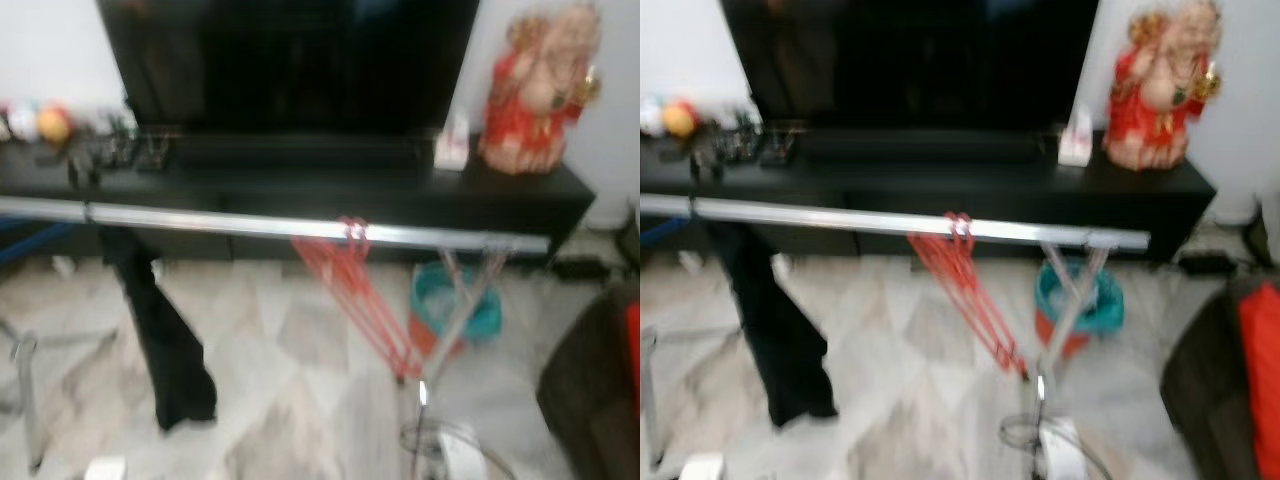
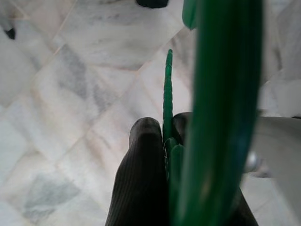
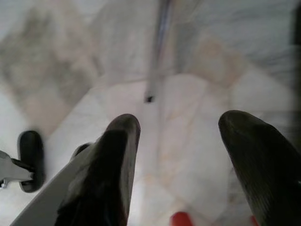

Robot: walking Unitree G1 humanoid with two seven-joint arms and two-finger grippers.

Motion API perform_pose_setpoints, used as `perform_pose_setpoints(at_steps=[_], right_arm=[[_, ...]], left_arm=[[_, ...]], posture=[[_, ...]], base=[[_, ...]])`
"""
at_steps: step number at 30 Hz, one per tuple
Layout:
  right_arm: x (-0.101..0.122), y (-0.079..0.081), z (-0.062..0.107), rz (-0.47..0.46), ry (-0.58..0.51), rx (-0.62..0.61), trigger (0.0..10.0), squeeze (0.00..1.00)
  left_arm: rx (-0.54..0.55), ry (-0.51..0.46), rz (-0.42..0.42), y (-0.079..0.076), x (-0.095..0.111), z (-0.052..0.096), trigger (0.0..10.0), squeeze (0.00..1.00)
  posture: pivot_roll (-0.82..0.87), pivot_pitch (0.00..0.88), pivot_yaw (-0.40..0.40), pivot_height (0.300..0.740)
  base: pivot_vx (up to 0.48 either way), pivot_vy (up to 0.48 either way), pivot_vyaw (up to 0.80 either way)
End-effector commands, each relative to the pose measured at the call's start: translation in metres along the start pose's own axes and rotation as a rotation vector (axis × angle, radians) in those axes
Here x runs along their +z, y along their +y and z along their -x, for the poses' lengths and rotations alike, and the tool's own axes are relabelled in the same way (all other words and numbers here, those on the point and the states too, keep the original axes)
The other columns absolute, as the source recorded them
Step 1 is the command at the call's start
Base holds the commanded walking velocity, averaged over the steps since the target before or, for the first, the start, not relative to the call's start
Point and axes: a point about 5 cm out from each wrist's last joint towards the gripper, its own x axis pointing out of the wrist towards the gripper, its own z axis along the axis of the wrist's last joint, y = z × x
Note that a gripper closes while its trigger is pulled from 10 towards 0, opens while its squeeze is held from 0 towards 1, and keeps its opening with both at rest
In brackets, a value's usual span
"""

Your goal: Hang hanger

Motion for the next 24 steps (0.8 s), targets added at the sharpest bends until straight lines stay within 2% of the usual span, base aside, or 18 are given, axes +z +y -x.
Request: perform_pose_setpoints(at_steps=[1,9,19,21,22,24], right_arm=[[0.008,0.012,-0.001,-0.01,-0.027,0.027,10.0,0.0],[0.009,0.01,-0.001,-0.042,-0.035,0.018,10.0,0.0],[0.01,0.008,-0.001,-0.043,-0.035,0.017,10.0,0.0],[0.01,0.006,-0.001,-0.043,-0.035,0.015,10.0,0.0],[0.01,0.006,-0.001,-0.042,-0.034,0.014,10.0,0.0],[0.009,0.005,-0.001,-0.04,-0.033,0.012,10.0,0.0]], left_arm=[[0.019,0.01,-0.026,0.009,-0.002,0.002,10.0,0.0],[0.051,-0.022,-0.037,0.011,0.002,0.002,10.0,0.0],[0.159,-0.141,0.008,0.017,0.011,0.004,10.0,0.0],[0.137,-0.389,-0.032,-0.007,0.058,0.001,10.0,0.0],[0.142,-0.506,-0.056,-0.014,0.078,0.004,10.0,0.0],[0.156,-0.647,-0.093,-0.016,0.099,0.012,10.0,0.0]], posture=[[0.08,0.0,-0.003,0.74],[0.09,0.0,-0.012,0.74],[0.1,0.0,-0.024,0.74],[0.1,0.0,-0.026,0.74],[0.11,0.0,-0.03,0.74],[0.11,0.0,-0.032,0.74]], base=[[0.244,-0.409,0.0],[0.03,-0.049,0.0],[0.0,0.0,0.0],[0.0,0.0,0.0],[0.0,0.0,0.0],[0.0,0.0,0.0]])
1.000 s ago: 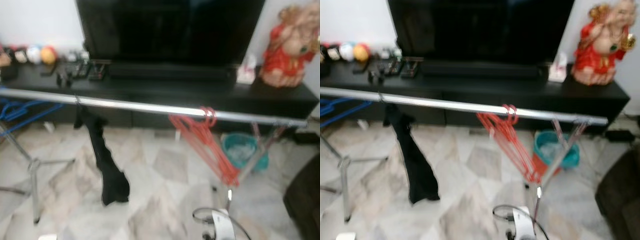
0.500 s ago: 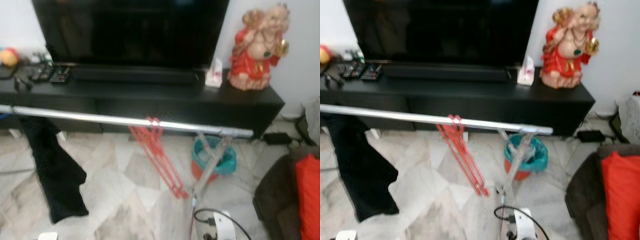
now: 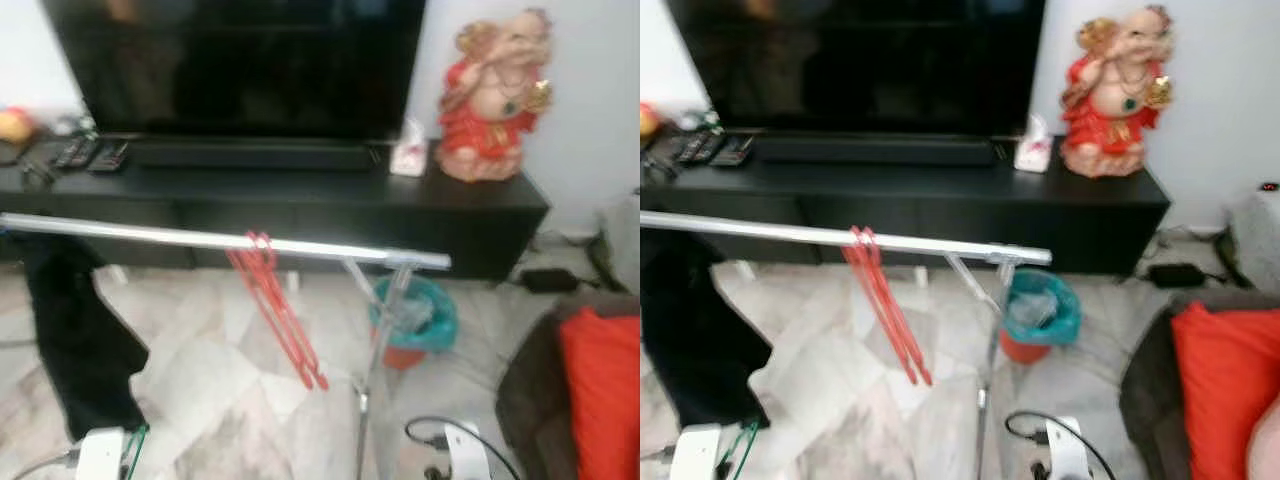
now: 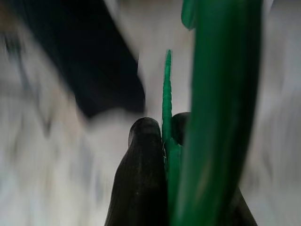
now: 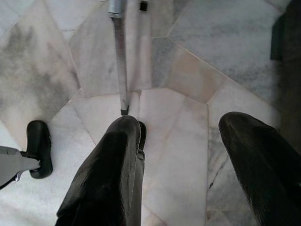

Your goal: Hang hanger

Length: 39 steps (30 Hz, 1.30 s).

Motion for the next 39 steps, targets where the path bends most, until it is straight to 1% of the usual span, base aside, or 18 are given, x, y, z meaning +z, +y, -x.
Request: perform_pose_setpoints(at_steps=[1,2,3,5,7,9,11,13,16,17,18,24,25,28,30,31,32,39], right_arm=[[0.002,-0.004,0.0,-0.001,-0.003,-0.008,10.0,0.0],[0.002,-0.004,0.0,-0.001,-0.003,-0.008,10.0,0.0],[0.002,-0.006,0.0,0.002,-0.003,-0.012,10.0,0.0],[0.002,-0.006,0.0,0.002,-0.003,-0.013,10.0,0.0],[0.004,-0.008,0.0,0.008,-0.009,-0.02,10.0,0.0],[0.004,-0.008,0.0,0.008,-0.009,-0.02,10.0,0.0],[0.008,-0.009,0.0,-0.008,-0.027,-0.031,10.0,0.0],[0.008,-0.009,0.0,-0.008,-0.027,-0.031,10.0,0.0],[0.016,-0.009,0.0,-0.017,-0.052,-0.042,10.0,0.0],[0.016,-0.009,0.0,-0.017,-0.052,-0.042,10.0,0.0],[0.023,-0.008,-0.001,-0.028,-0.073,-0.051,10.0,0.0],[0.037,-0.006,-0.001,-0.045,-0.109,-0.047,10.0,0.0],[0.047,-0.004,-0.001,-0.076,-0.137,-0.049,10.0,0.0],[0.051,-0.003,-0.001,-0.092,-0.146,-0.052,10.0,0.0],[0.054,-0.003,-0.001,-0.152,-0.149,-0.061,10.0,0.0],[0.054,-0.003,-0.001,-0.152,-0.149,-0.061,10.0,0.0],[0.057,-0.004,-0.001,-0.159,-0.146,-0.067,10.0,0.0],[0.066,-0.007,0.0,-0.171,-0.172,-0.076,10.0,0.0]], left_arm=[[0.03,-0.236,-0.075,0.006,0.04,-0.004,10.0,0.0],[0.03,-0.236,-0.075,0.006,0.04,-0.004,10.0,0.0],[0.018,-0.327,-0.074,0.003,0.057,-0.003,10.0,0.0],[0.014,-0.343,-0.071,0.002,0.059,-0.003,10.0,0.0],[-0.023,-0.437,-0.043,-0.011,0.084,-0.006,10.0,0.0],[-0.025,-0.441,-0.041,-0.012,0.085,-0.006,10.0,0.0],[-0.06,-0.48,0.0,-0.023,0.102,-0.011,10.0,0.0],[-0.06,-0.48,0.0,-0.023,0.102,-0.011,10.0,0.0],[-0.11,-0.483,0.121,-0.035,0.117,-0.02,10.0,0.0],[-0.11,-0.483,0.121,-0.035,0.117,-0.02,10.0,0.0],[-0.147,-0.487,0.167,-0.043,0.125,-0.025,10.0,0.0],[-0.184,-0.522,0.149,-0.049,0.14,-0.027,10.0,0.0],[-0.201,-0.554,0.141,-0.05,0.151,-0.026,10.0,0.0],[-0.206,-0.564,0.141,-0.05,0.155,-0.025,10.0,0.0],[-0.23,-0.582,0.155,-0.051,0.159,-0.021,10.0,0.0],[-0.23,-0.582,0.155,-0.051,0.159,-0.021,10.0,0.0],[-0.274,-0.596,0.156,-0.055,0.161,-0.018,10.0,0.0],[-0.361,-0.609,0.173,-0.071,0.168,-0.013,10.0,0.0]], posture=[[0.14,0.0,-0.05,0.74],[0.14,0.0,-0.05,0.74],[0.15,0.0,-0.062,0.74],[0.15,0.0,-0.062,0.74],[0.16,0.0,-0.072,0.74],[0.16,0.0,-0.072,0.74],[0.14,0.0,-0.073,0.74],[0.14,0.0,-0.073,0.74],[0.13,0.0,-0.071,0.74],[0.13,0.0,-0.071,0.74],[0.13,0.0,-0.067,0.74],[0.13,0.0,-0.059,0.74],[0.14,0.0,-0.054,0.74],[0.14,0.0,-0.054,0.74],[0.13,0.0,-0.052,0.74],[0.13,0.0,-0.052,0.74],[0.12,0.0,-0.048,0.74],[0.1,0.0,-0.038,0.74]], base=[[0.0,0.0,0.0],[0.0,0.0,0.0],[0.0,0.0,0.0],[0.0,0.0,0.0],[0.0,0.0,0.0],[0.0,0.0,0.0],[0.0,0.0,0.0],[0.0,0.0,0.0],[0.0,0.0,0.0],[0.0,0.0,0.0],[0.0,0.0,0.0],[0.0,0.374,0.0],[0.0,0.409,0.0],[0.0,0.409,0.0],[0.0,0.326,-0.36],[0.0,0.285,-0.71],[0.0,0.0,-0.74],[0.0,0.0,-0.62]])
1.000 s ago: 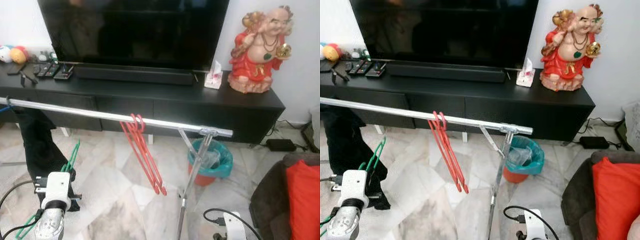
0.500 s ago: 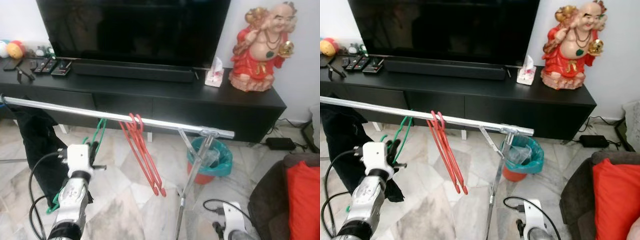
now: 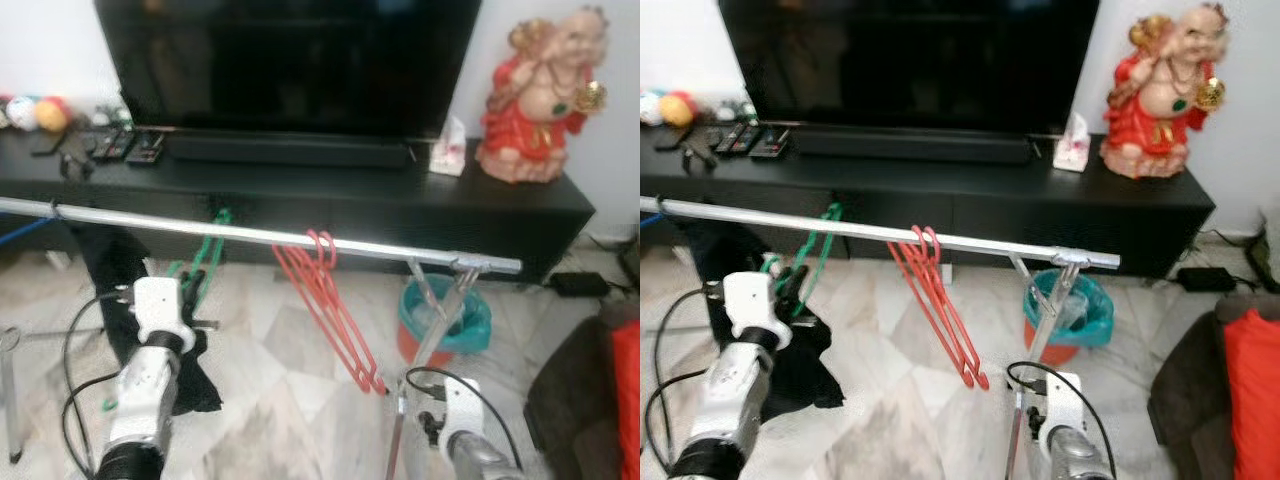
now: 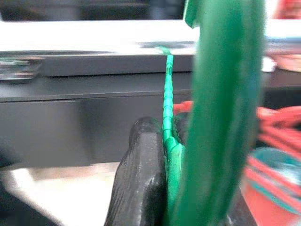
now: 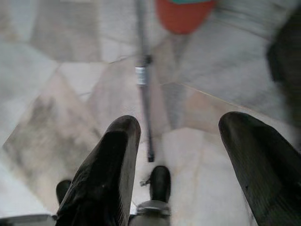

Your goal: Hang hanger

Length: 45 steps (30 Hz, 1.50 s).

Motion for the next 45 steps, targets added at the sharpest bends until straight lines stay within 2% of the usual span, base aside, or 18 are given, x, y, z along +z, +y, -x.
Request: perform_pose_setpoints(at_steps=[1,7,14,21,25,30,32,35,36,39,42,45], right_arm=[[0.007,-0.005,0.0,-0.028,-0.016,-0.016,10.0,0.0],[0.014,-0.005,-0.001,-0.019,-0.025,-0.012,10.0,0.0],[0.023,-0.007,-0.002,-0.03,-0.048,-0.002,10.0,0.0],[0.025,-0.007,-0.002,-0.029,-0.054,0.01,10.0,0.0],[0.024,-0.007,-0.001,-0.029,-0.051,0.015,10.0,0.0],[0.021,-0.007,-0.001,-0.034,-0.046,0.015,10.0,0.0],[0.019,-0.006,-0.001,-0.042,-0.041,0.013,10.0,0.0],[0.017,-0.006,-0.001,-0.04,-0.037,0.013,10.0,0.0],[0.016,-0.006,-0.001,-0.044,-0.036,0.014,10.0,0.0],[0.015,-0.006,-0.001,-0.039,-0.036,0.015,10.0,0.0],[0.015,-0.007,-0.001,-0.03,-0.036,0.021,10.0,0.0],[0.014,-0.008,-0.001,-0.035,-0.036,0.019,10.0,0.0]], left_arm=[[-0.054,-0.04,0.02,-0.012,0.012,-0.008,10.0,0.0],[-0.068,-0.051,0.042,-0.018,0.021,-0.012,10.0,0.0],[-0.031,-0.073,0.05,-0.02,0.032,-0.015,10.0,0.0],[-0.012,-0.045,0.06,-0.02,0.027,0.0,10.0,0.0],[0.042,0.029,0.032,-0.013,0.015,0.009,10.0,0.0],[0.108,0.064,0.005,-0.006,0.012,0.01,10.0,0.0],[0.155,0.076,-0.023,0.001,0.015,0.003,10.0,0.0],[0.145,0.06,-0.014,0.002,0.021,-0.005,10.0,0.0],[0.115,0.039,-0.034,0.001,0.03,-0.015,10.0,0.0],[0.104,0.018,-0.062,0.001,0.043,-0.033,10.0,0.0],[0.091,0.053,-0.081,0.001,0.047,-0.047,10.0,0.0],[0.086,0.08,-0.1,-0.002,0.048,-0.054,10.0,0.0]], posture=[[0.1,0.0,-0.039,0.74],[0.09,0.0,-0.045,0.74],[0.11,0.0,-0.062,0.74],[0.11,0.0,-0.062,0.74],[0.12,0.0,-0.061,0.74],[0.11,0.0,-0.049,0.74],[0.1,0.0,-0.037,0.74],[0.1,0.0,-0.035,0.74],[0.1,0.0,-0.036,0.74],[0.11,0.0,-0.043,0.74],[0.12,0.0,-0.054,0.74],[0.11,0.0,-0.06,0.74]], base=[[0.0,0.0,0.0],[0.0,0.0,0.0],[0.0,0.0,0.0],[0.0,0.0,0.0],[0.0,0.0,0.0],[0.0,0.0,0.0],[0.0,0.0,0.0],[0.0,0.0,0.0],[0.0,0.0,0.0],[0.0,0.0,0.0],[0.0,0.0,0.0],[0.0,0.0,0.0]])
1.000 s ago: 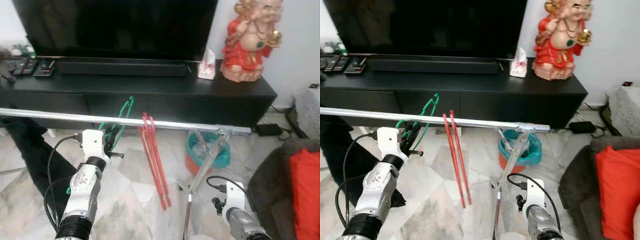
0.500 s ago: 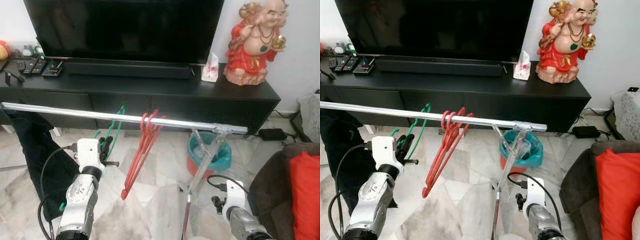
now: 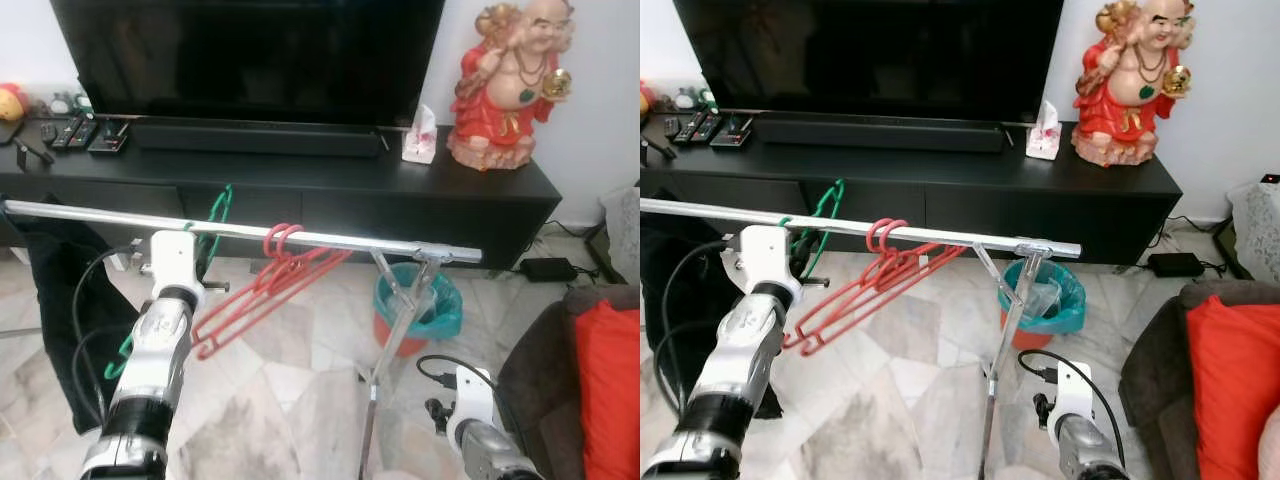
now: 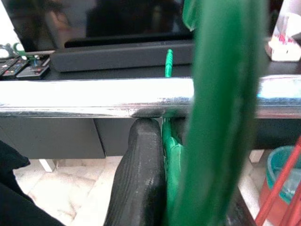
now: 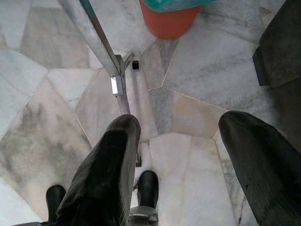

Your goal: Hang hanger

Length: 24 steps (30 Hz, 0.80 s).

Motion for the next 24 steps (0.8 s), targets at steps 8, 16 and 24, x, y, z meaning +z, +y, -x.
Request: perform_pose_setpoints(at_steps=[8,16,24], right_arm=[[-0.003,-0.008,0.001,-0.02,-0.011,-0.031,10.0,0.0],[-0.003,-0.009,0.001,-0.03,-0.006,-0.043,10.0,0.0],[-0.001,-0.008,0.001,-0.013,-0.009,-0.032,10.0,0.0]], left_arm=[[0.013,0.049,-0.019,-0.014,0.008,-0.021,10.0,0.0],[0.027,0.12,-0.023,-0.016,0.005,-0.03,10.0,0.0],[0.005,0.185,-0.041,-0.026,0.003,-0.037,10.0,0.0]], posture=[[0.08,0.0,-0.057,0.74],[0.04,0.0,-0.042,0.74],[0.04,0.0,-0.042,0.74]], base=[[0.0,0.0,0.0],[0.0,0.0,0.0],[0.0,0.0,0.0]])
